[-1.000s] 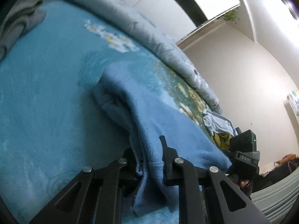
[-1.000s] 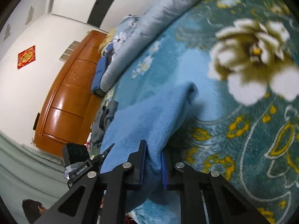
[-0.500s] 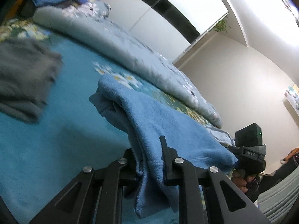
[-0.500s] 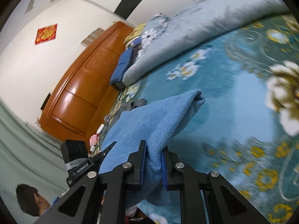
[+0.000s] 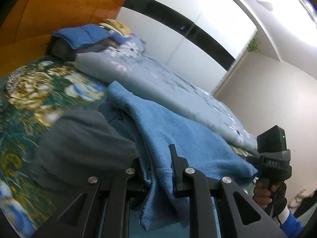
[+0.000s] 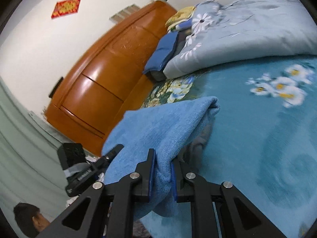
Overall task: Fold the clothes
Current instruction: 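Lift the folded sweatshirt with both grippers and carry it onto the grey garment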
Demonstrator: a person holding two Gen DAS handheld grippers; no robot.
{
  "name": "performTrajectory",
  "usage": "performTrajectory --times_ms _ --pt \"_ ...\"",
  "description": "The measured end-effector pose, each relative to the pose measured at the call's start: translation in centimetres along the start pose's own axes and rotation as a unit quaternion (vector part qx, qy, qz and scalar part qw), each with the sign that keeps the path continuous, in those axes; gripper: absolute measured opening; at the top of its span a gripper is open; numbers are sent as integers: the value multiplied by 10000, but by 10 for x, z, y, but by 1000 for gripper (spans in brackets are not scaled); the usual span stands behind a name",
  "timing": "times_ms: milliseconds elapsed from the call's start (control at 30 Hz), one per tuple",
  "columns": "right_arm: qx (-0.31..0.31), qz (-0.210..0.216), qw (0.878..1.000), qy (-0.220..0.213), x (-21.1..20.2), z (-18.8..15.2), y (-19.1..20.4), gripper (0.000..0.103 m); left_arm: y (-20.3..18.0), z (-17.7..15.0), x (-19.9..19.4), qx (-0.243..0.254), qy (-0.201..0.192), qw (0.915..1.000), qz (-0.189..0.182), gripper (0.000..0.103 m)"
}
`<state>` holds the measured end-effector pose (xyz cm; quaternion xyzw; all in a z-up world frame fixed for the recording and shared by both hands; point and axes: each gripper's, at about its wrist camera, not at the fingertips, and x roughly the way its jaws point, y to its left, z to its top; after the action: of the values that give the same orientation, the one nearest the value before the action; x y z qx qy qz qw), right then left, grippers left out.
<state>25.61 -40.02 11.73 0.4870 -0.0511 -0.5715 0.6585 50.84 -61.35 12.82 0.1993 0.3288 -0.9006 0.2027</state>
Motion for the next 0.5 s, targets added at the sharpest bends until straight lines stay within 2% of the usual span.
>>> performTrajectory --times_ms 300,500 --pt "-337 -253 9982 415 104 26 17 15 79 24 5 -297 -263 9988 298 18" --pt "-446 -489 9953 705 151 8 1 15 134 6 36 -881 106 9944 571 18"
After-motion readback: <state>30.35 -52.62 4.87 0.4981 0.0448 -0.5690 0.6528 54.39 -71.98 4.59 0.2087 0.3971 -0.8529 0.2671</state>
